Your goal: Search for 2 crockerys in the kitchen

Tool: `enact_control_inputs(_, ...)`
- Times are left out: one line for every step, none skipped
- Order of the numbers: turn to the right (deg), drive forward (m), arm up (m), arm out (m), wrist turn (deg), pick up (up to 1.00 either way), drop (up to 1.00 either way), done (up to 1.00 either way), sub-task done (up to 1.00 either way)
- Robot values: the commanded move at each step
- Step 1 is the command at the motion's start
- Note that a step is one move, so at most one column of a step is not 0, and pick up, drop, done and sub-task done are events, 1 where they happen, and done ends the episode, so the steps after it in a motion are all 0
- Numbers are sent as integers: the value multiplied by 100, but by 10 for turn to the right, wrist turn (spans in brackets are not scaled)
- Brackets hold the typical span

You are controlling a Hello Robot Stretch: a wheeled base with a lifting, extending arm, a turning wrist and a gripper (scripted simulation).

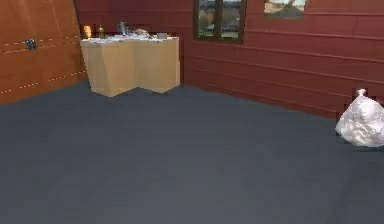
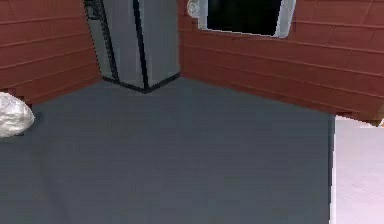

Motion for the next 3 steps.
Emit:
enact_control_inputs(0, 100, 0, 0, 0, 0, 0, 0, 0)
enact_control_inputs(0, 100, 0, 0, 0, 0, 0, 0, 0)
enact_control_inputs(0, 100, 0, 0, 0, 0, 0, 0, 0)
